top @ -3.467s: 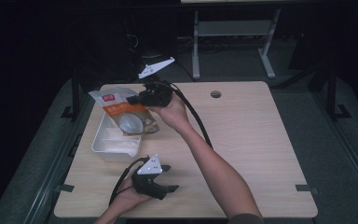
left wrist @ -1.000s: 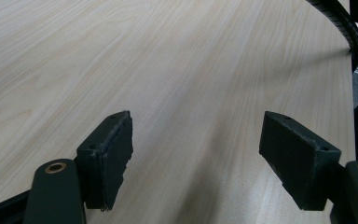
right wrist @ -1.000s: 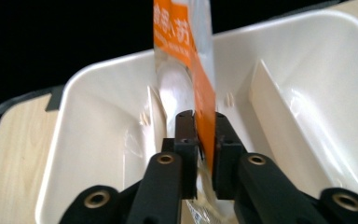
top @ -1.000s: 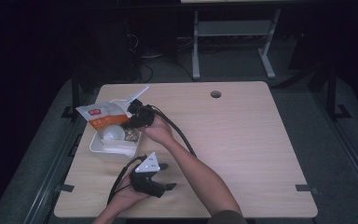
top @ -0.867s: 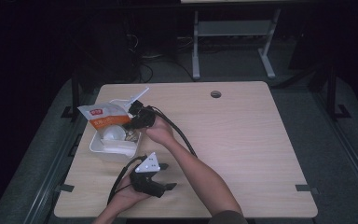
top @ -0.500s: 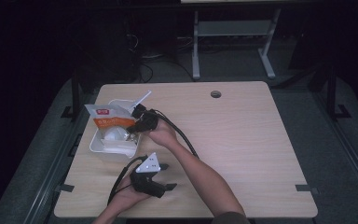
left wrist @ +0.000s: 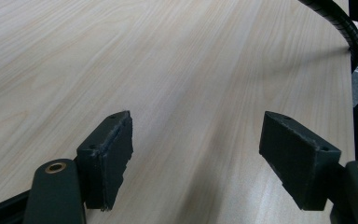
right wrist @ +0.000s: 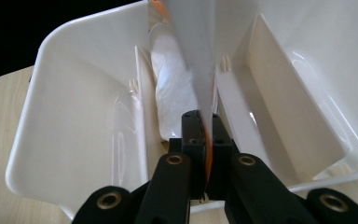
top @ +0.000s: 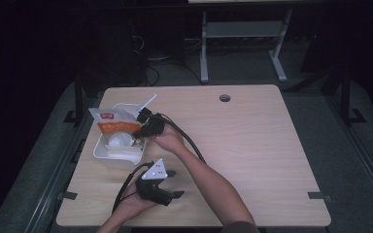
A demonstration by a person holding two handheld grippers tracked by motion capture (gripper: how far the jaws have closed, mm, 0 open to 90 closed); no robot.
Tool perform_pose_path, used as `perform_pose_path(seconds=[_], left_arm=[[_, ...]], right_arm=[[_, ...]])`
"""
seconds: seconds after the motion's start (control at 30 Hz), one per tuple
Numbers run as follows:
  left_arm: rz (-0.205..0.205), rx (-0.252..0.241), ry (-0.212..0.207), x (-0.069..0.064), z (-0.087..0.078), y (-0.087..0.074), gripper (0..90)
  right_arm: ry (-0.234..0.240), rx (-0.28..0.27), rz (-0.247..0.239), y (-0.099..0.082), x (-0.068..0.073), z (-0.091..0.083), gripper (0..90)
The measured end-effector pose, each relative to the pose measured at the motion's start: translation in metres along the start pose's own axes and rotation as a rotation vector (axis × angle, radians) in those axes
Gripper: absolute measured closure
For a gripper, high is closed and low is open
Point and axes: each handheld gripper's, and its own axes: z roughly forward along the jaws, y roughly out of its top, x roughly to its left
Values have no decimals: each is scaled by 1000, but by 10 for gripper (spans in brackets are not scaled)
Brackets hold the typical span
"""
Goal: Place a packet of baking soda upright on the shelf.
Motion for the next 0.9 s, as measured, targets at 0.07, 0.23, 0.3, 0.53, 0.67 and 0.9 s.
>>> perform_pose_path(seconds=[0.07,0.23,0.3,0.53,0.67,0.9], left_arm=[[0,0,0,0,0,0,252],[0,0,1,0,0,0,252],[1,0,1,0,0,0,252],[2,1,1,0,0,0,252],[3,1,1,0,0,0,252],[2,-2,1,0,-1,0,252]], right_arm=[[0,0,-1,0,0,0,883],[2,-2,4,0,0,0,884],[4,-3,4,0,-1,0,886],[-2,3,-4,-2,-1,1,891],[-14,8,-2,-3,-3,1,890],[-32,9,0,-3,-7,0,890]])
